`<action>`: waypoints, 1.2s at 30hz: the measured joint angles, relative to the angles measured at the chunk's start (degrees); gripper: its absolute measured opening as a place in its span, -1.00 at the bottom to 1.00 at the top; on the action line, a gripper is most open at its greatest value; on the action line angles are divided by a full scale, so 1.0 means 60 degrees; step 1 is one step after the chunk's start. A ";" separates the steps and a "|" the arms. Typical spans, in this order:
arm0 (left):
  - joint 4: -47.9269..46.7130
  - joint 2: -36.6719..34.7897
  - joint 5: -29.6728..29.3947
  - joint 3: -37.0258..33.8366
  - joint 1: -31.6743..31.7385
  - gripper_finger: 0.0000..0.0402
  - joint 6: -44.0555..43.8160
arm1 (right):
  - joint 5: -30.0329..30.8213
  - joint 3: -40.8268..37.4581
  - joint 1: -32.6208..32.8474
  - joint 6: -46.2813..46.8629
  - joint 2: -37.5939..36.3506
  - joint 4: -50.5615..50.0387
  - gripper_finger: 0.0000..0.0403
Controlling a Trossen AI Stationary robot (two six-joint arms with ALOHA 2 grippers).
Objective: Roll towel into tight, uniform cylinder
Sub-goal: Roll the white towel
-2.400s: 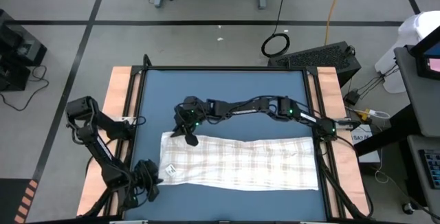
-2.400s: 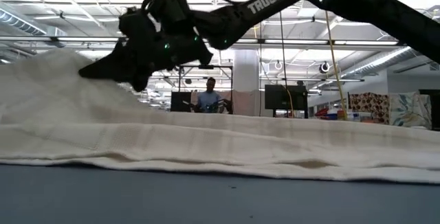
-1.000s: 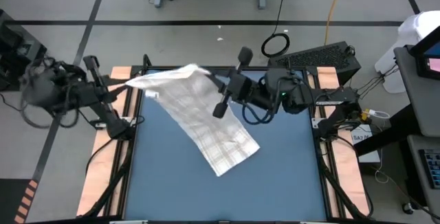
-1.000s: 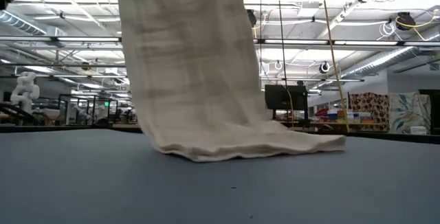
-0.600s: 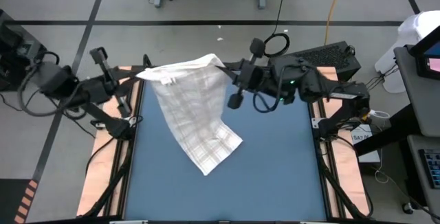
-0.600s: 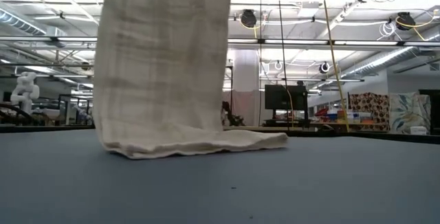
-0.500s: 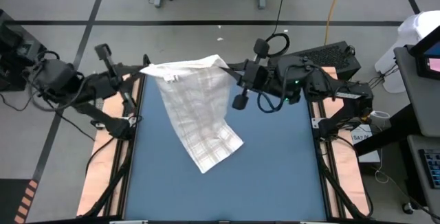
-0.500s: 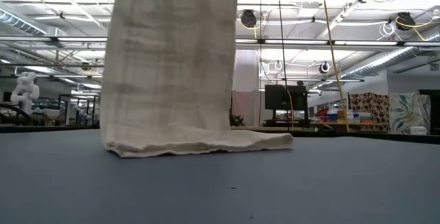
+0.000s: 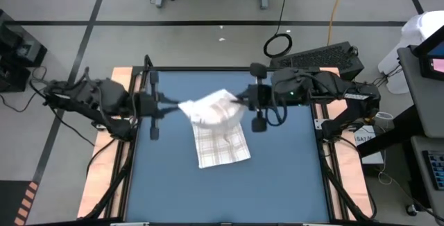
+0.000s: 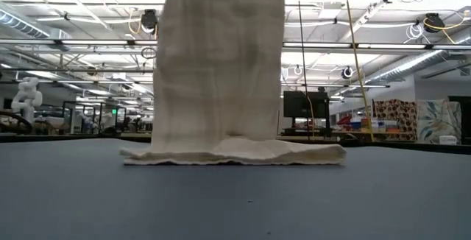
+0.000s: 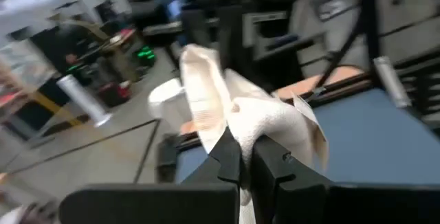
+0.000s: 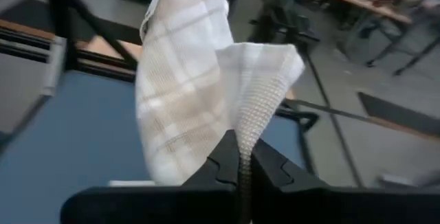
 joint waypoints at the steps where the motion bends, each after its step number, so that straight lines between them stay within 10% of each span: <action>1: 0.0058 0.0019 0.0019 0.0001 -0.0147 -0.96 0.0006 | 0.0046 0.0000 0.0222 0.0186 -0.0029 -0.0064 -0.99; 11: 0.2535 0.0104 0.1155 0.0007 -0.1549 -0.96 0.0757 | 0.4033 0.0000 0.2496 -0.0880 -0.0181 0.2121 -0.99; 20: 0.5438 0.0335 -0.0115 0.0657 -0.1393 -0.96 0.2016 | 0.4237 0.0575 0.2413 -0.3382 -0.0450 0.3745 -0.99; 29: 0.4167 0.0869 -0.0439 0.2129 0.2031 -0.96 0.2251 | 0.2196 0.2192 -0.0518 -0.3433 -0.0475 0.2407 -1.00; 36: 0.0669 0.0783 0.1521 0.2129 0.4542 -0.96 -0.0197 | 0.0211 0.1996 -0.2380 -0.1671 -0.0376 -0.0351 -1.00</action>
